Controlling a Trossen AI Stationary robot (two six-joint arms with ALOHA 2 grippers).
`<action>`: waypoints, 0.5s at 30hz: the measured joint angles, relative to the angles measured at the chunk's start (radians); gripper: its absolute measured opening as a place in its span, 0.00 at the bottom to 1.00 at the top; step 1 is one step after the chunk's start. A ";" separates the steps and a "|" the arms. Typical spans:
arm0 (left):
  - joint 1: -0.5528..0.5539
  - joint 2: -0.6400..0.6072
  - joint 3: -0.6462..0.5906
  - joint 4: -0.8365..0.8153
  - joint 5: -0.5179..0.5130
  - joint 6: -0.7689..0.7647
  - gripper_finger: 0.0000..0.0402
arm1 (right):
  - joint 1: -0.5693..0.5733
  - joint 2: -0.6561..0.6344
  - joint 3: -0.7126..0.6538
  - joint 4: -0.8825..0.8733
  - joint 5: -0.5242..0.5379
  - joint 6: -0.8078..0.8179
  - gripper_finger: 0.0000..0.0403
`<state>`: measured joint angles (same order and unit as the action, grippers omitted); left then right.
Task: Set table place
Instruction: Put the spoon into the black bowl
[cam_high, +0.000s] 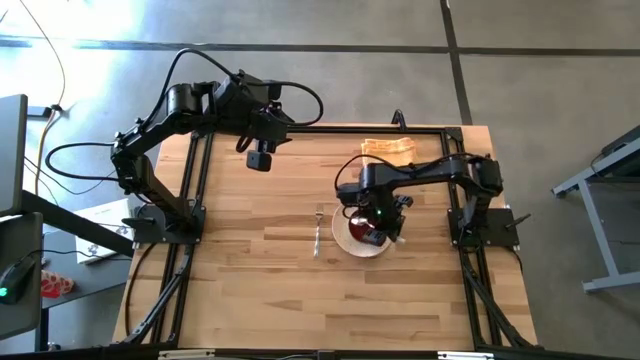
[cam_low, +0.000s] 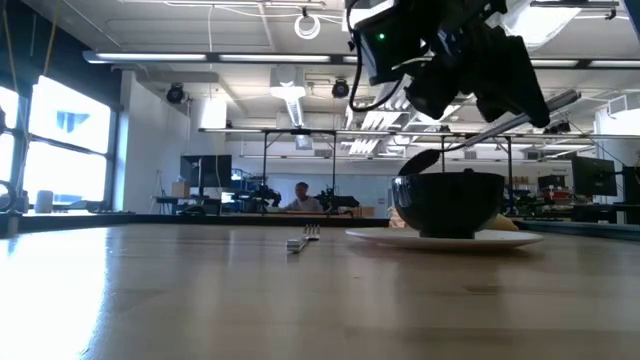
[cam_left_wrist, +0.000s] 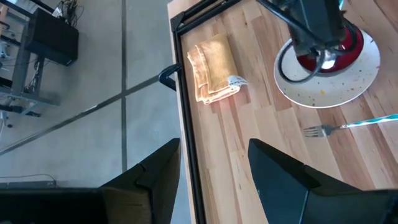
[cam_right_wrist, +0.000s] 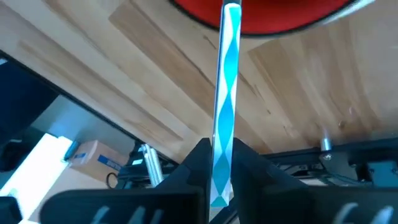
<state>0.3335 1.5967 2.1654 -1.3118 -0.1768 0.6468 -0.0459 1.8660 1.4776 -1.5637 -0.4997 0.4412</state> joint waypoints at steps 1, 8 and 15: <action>0.000 0.000 0.000 -0.001 0.000 0.000 0.44 | -0.003 -0.005 0.000 -0.007 -0.009 0.003 0.05; 0.000 0.000 0.000 -0.008 0.000 0.001 0.44 | -0.003 -0.005 -0.002 -0.007 -0.016 0.005 0.04; 0.000 0.000 0.000 -0.008 0.000 0.003 0.44 | 0.016 -0.005 -0.045 -0.007 -0.018 -0.010 0.06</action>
<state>0.3334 1.5967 2.1654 -1.3197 -0.1768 0.6502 -0.0303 1.8606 1.4331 -1.5704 -0.5172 0.4313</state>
